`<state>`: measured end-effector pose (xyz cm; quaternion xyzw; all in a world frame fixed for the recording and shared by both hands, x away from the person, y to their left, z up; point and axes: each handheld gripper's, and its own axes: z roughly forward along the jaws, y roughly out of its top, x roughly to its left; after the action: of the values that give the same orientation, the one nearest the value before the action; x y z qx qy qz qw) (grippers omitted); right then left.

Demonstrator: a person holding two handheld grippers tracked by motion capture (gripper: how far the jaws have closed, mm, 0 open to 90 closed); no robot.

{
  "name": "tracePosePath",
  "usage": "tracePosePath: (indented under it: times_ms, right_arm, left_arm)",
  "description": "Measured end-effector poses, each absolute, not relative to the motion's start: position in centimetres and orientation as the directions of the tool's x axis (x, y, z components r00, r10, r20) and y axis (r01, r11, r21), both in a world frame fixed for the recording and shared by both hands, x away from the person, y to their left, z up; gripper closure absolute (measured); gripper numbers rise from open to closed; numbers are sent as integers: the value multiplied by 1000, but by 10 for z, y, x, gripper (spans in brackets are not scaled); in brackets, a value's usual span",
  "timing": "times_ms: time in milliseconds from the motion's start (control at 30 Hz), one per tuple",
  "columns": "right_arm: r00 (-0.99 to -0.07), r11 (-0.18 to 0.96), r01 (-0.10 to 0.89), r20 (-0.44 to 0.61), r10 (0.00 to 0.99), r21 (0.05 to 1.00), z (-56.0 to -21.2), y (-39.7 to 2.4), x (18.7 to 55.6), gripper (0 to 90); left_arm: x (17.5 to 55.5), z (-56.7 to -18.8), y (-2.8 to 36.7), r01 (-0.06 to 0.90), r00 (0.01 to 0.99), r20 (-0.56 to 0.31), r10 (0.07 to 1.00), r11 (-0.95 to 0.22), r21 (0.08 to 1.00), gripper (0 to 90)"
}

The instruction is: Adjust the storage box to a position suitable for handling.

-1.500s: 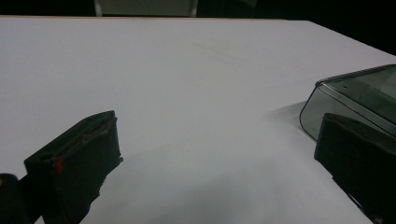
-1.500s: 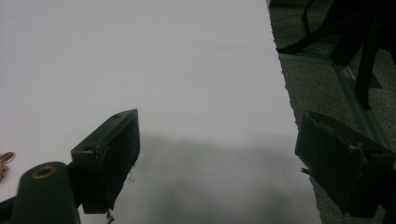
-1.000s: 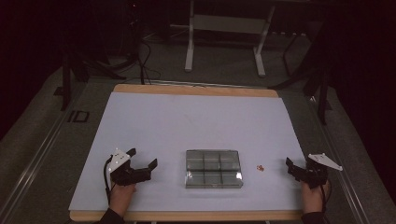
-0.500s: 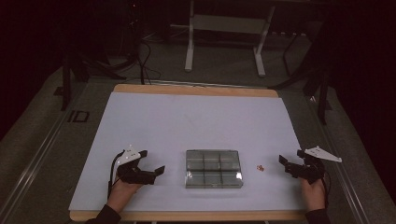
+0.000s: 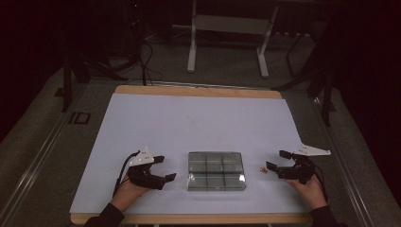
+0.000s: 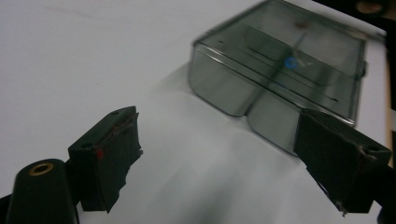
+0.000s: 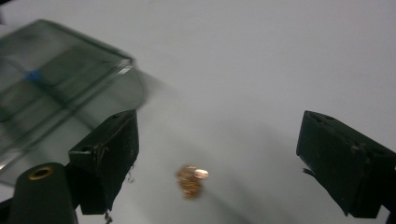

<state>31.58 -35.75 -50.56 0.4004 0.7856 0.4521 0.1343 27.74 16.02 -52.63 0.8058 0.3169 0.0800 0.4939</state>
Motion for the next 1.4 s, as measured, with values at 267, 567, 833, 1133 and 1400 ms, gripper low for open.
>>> tracePosePath:
  times_ms: [267, 567, 833, 1133, 1400]
  right_arm:
    - [-764, 366, 463, 155, 626, 807, -511, -337, 314, 162]
    - [-873, 543, 371, 83, 481, 754, -520, -312, 308, 413]
    - [-932, 625, 302, 85, 353, 720, -523, -298, 304, 602]
    - [-957, 661, 261, 98, 273, 704, -523, -291, 301, 900]
    - [-958, 658, 253, 91, 270, 709, -521, -287, 303, 900]
  left_arm:
    - [279, -524, 149, 412, 833, -160, 529, -401, 818, 276]
    - [278, -526, 137, 393, 881, -150, 450, -517, 761, 461]
    - [277, -521, 129, 351, 908, -120, 401, -573, 740, 655]
    - [279, -522, 118, 323, 925, -98, 366, -625, 711, 898]
    - [280, -522, 110, 308, 932, -94, 351, -625, 718, 900]
